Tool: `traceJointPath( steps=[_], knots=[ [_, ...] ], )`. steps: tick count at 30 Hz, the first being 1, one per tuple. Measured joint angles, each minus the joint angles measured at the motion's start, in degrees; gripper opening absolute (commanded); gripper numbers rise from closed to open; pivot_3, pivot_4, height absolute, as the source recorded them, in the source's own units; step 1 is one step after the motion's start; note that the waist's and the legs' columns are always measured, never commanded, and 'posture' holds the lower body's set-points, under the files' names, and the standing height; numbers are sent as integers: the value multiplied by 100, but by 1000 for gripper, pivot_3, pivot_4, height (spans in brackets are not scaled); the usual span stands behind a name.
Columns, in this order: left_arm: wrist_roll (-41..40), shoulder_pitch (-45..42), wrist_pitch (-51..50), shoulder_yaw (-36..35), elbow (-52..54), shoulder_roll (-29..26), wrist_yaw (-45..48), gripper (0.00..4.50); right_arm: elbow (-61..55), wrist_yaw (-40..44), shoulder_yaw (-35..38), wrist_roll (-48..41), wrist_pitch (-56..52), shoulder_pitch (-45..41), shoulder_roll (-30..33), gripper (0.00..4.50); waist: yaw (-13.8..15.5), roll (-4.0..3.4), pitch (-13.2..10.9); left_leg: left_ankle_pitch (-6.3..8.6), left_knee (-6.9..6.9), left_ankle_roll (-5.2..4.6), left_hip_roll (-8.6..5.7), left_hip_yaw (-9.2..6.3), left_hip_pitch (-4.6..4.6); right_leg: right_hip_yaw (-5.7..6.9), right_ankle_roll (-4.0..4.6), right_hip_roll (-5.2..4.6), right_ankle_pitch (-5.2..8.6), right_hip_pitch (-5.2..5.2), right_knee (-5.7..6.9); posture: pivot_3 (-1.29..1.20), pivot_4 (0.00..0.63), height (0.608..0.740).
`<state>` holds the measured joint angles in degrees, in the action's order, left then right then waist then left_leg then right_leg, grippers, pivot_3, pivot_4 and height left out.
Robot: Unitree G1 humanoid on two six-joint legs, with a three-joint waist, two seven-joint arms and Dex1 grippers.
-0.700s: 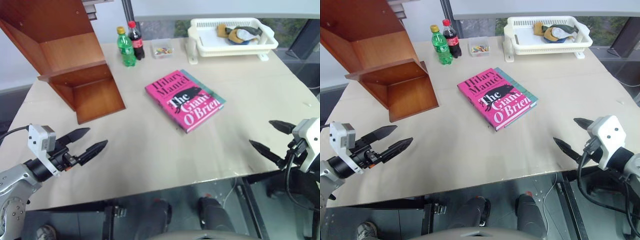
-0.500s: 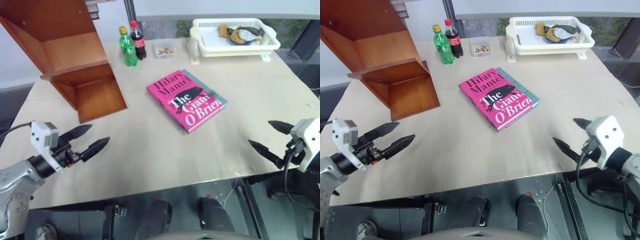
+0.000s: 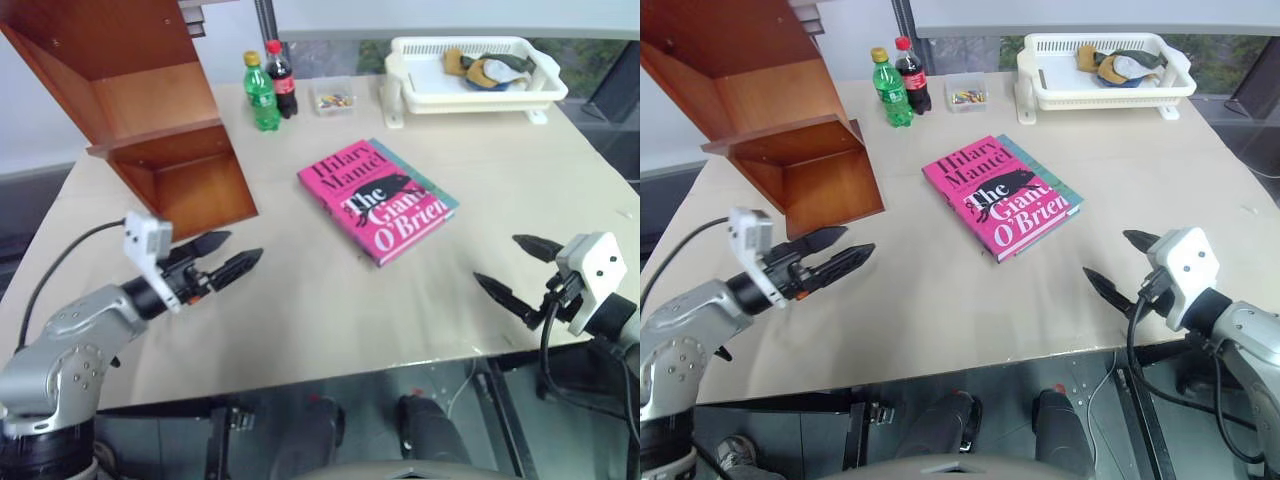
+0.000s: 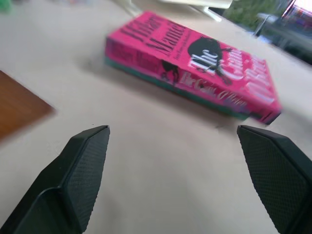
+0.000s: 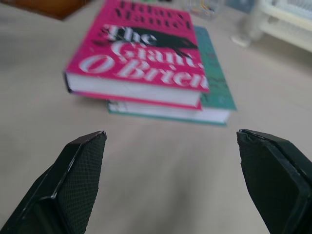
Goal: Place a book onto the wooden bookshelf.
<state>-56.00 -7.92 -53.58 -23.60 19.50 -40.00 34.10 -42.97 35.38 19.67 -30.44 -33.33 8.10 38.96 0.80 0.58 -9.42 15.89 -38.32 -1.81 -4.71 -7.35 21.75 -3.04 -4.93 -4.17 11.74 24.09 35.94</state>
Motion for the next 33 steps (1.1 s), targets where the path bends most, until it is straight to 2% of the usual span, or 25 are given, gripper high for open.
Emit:
traceJointPath(
  steps=[5, 8, 12, 16, 21, 24, 33],
  knots=[
    [-480, -1087, -1043, 480, -529, 858, -1281, 4500, -367, -103, -449, -24, 25, -133, -110, 4392, 0, -2, 2, -12, -1, 20, -8, -5, 0, 1, -1, -1, 0, -1, 2, 0, 150, 740],
    [-637, -1495, -1371, 644, -1146, 1758, -1989, 4500, -553, -246, -732, 108, 108, -164, -168, 4392, -11, 3, 0, -13, -2, 22, -9, -3, 1, -2, 0, -1, -1, 3, 4, 0, 150, 740],
    [-799, -1845, -1529, 602, -1620, 2291, -2441, 4500, -842, -405, -1036, 169, 113, -227, -235, 4392, -2, 3, 0, -13, -1, 24, -8, -6, 3, 0, 1, 1, -1, 7, 4, 0, 150, 740],
    [-826, -2162, -1580, 587, -2166, 2479, -2582, 4500, -1066, -528, -1154, 201, 113, -308, -249, 4392, -4, 4, 1, -13, -2, 24, -12, -3, 3, -2, 1, 0, -1, 5, 4, 0, 150, 740],
    [-719, -2609, -1318, 454, -2932, 3009, -2774, 4500, -1094, -707, -1287, 275, 111, -350, -323, 4392, 22, 6, 3, -14, -4, 24, -18, -7, 5, 1, 1, -4, -1, 4, 3, 0, 150, 740],
    [-759, -2852, -1126, 95, -3351, 3299, -3088, 4500, -1106, -791, -1292, 343, 111, -293, -323, 4392, 0, 6, 3, -14, -3, 24, -16, -5, 5, -2, 1, -3, -1, 6, 3, 0, 150, 740],
    [-879, -3279, -777, -594, -4131, 3473, -3560, 4500, -1116, -882, -1294, 485, 110, -222, -320, 4392, 6, 7, 4, -14, -4, 24, -17, -5, 4, -1, 0, -3, -2, 5, 4, 0, 150, 740]
  ],
)
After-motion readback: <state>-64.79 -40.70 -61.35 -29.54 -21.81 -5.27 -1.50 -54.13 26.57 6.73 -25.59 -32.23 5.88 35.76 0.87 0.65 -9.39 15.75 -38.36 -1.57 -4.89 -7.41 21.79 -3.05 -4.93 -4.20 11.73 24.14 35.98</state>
